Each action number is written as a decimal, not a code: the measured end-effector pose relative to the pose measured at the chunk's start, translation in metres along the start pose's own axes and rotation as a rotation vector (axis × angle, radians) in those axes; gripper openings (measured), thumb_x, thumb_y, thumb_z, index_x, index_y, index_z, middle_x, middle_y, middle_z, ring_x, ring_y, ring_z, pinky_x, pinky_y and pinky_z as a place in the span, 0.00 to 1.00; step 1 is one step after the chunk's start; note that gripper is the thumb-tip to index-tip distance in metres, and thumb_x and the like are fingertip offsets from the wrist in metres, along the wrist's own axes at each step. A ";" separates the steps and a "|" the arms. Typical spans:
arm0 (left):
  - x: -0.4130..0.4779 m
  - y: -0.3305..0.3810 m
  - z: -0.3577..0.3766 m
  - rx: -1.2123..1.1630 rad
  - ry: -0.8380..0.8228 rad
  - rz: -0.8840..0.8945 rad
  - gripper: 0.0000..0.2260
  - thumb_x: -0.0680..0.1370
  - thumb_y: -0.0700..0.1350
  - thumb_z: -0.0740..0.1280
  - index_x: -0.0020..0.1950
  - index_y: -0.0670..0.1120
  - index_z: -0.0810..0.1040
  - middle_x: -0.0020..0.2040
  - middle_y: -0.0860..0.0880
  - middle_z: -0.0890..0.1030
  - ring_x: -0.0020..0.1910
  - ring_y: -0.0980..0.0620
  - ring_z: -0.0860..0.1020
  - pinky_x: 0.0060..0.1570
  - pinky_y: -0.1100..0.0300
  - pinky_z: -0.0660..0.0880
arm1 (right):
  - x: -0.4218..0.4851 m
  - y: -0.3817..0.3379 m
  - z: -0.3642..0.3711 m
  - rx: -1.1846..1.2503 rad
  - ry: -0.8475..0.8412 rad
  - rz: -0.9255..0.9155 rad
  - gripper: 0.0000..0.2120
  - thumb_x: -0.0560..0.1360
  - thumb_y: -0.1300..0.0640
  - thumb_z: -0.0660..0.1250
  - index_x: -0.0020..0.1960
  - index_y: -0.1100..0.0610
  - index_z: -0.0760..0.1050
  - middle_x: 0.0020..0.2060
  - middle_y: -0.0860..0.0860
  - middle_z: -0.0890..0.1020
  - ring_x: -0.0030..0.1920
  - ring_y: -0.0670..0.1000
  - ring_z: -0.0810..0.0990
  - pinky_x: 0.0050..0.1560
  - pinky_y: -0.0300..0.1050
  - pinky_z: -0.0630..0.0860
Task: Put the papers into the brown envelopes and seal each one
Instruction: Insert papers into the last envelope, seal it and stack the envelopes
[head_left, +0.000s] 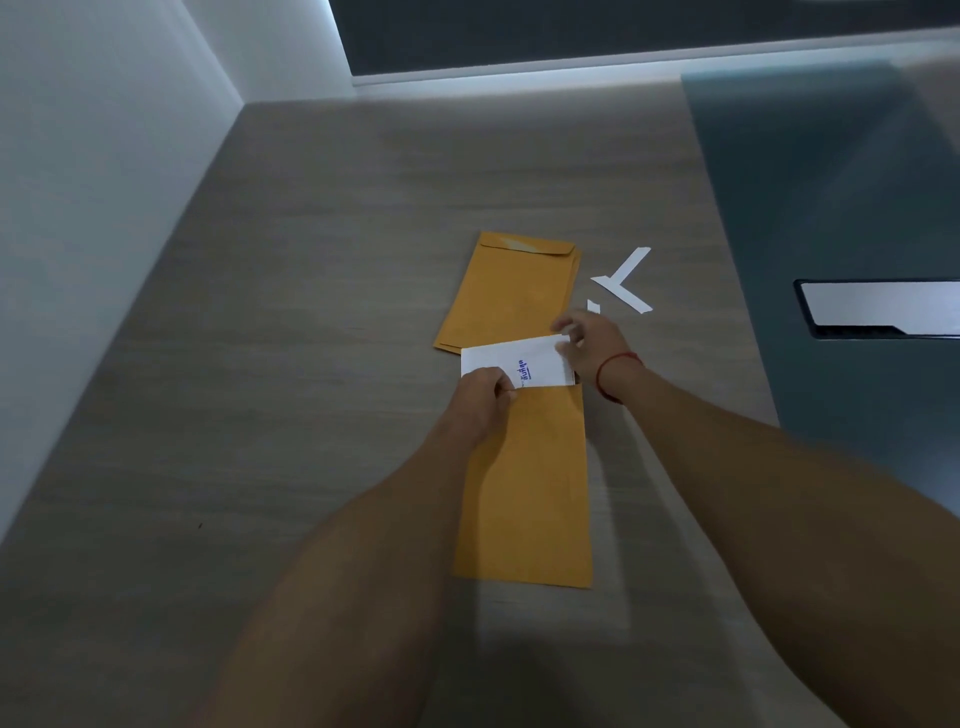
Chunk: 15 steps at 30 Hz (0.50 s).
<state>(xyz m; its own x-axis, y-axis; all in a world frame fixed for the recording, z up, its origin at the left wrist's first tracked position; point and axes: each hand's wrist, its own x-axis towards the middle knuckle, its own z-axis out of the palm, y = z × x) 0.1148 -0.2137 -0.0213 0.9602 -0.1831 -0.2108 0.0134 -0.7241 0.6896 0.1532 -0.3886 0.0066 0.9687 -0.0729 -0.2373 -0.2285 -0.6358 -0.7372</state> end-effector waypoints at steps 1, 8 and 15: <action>0.001 0.001 -0.001 -0.006 0.008 -0.003 0.05 0.77 0.35 0.64 0.42 0.42 0.75 0.40 0.46 0.76 0.40 0.51 0.72 0.40 0.63 0.66 | -0.001 0.001 0.001 -0.017 0.002 -0.008 0.12 0.76 0.66 0.62 0.56 0.57 0.79 0.45 0.51 0.77 0.48 0.53 0.77 0.53 0.46 0.76; -0.005 -0.003 0.007 -0.013 0.016 -0.042 0.05 0.77 0.35 0.64 0.44 0.37 0.78 0.41 0.45 0.76 0.41 0.51 0.73 0.42 0.60 0.68 | -0.013 0.012 0.007 -0.192 -0.287 0.028 0.11 0.74 0.65 0.65 0.53 0.60 0.84 0.55 0.54 0.83 0.57 0.53 0.80 0.56 0.41 0.74; -0.008 0.005 0.010 -0.044 0.036 -0.059 0.05 0.78 0.36 0.64 0.47 0.35 0.79 0.44 0.40 0.80 0.42 0.51 0.73 0.43 0.60 0.70 | -0.009 0.010 0.006 -0.332 -0.362 -0.016 0.17 0.76 0.71 0.60 0.58 0.59 0.81 0.60 0.57 0.80 0.60 0.56 0.79 0.63 0.44 0.73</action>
<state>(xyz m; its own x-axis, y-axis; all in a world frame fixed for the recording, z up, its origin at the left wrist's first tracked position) 0.1039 -0.2227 -0.0227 0.9667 -0.1162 -0.2278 0.0820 -0.7030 0.7065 0.1414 -0.3894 -0.0024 0.8624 0.1735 -0.4755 -0.1130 -0.8497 -0.5150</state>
